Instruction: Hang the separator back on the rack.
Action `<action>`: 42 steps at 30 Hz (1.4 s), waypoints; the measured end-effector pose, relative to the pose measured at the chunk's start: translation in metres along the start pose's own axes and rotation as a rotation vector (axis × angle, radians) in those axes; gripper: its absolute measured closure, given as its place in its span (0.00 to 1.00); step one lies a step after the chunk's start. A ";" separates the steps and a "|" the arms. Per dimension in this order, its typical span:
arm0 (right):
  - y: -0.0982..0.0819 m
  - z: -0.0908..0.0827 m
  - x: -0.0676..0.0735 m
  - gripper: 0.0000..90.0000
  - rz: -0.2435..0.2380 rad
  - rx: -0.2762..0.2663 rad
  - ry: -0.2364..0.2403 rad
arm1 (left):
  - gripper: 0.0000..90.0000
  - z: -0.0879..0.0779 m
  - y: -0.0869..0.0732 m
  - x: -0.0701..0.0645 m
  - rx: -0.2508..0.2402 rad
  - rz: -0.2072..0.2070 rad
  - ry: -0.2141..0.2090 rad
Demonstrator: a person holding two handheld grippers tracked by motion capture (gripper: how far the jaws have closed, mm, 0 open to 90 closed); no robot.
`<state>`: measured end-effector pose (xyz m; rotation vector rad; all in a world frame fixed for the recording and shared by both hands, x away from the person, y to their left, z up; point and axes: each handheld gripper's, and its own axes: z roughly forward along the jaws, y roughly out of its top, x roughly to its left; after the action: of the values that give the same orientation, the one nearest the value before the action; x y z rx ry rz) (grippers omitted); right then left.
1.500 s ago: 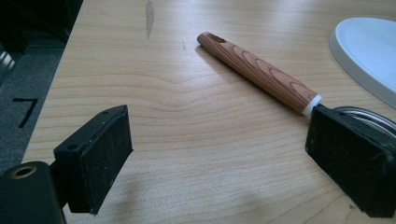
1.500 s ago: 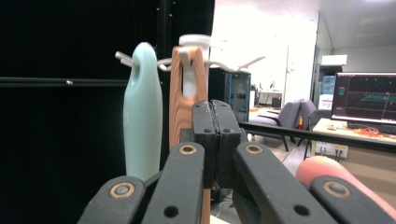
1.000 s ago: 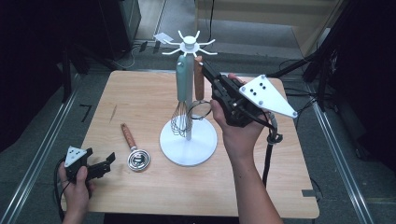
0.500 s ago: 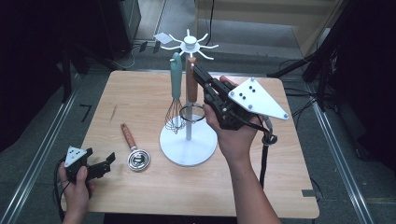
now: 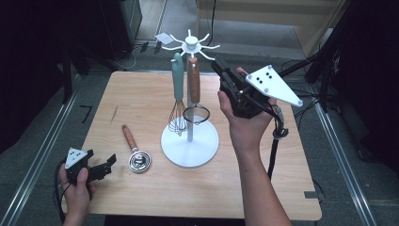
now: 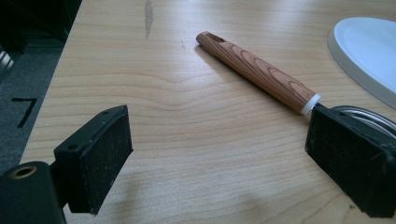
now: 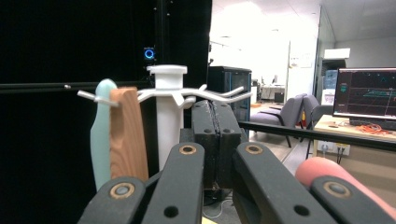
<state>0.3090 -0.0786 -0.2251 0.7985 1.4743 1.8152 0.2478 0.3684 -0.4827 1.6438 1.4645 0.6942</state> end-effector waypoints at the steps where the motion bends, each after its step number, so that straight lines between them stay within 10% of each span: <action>1: 0.001 0.000 0.000 1.00 -0.002 -0.004 0.002 | 0.08 0.000 0.000 0.000 0.001 0.000 0.000; 19: -0.004 -0.014 0.005 0.97 -0.044 0.007 0.017 | 0.08 -0.003 0.002 -0.002 0.035 0.014 0.054; 32: -0.047 -0.043 -0.010 0.84 -0.068 0.104 -0.040 | 0.08 0.001 0.006 -0.027 0.066 0.037 -0.066; 42: -0.084 -0.064 -0.017 0.77 -0.016 0.163 -0.069 | 0.26 0.009 0.005 -0.039 0.115 0.051 -0.037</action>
<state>0.2774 -0.1170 -0.3198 0.9167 1.5934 1.6546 0.2505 0.3285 -0.4787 1.7778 1.4635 0.6138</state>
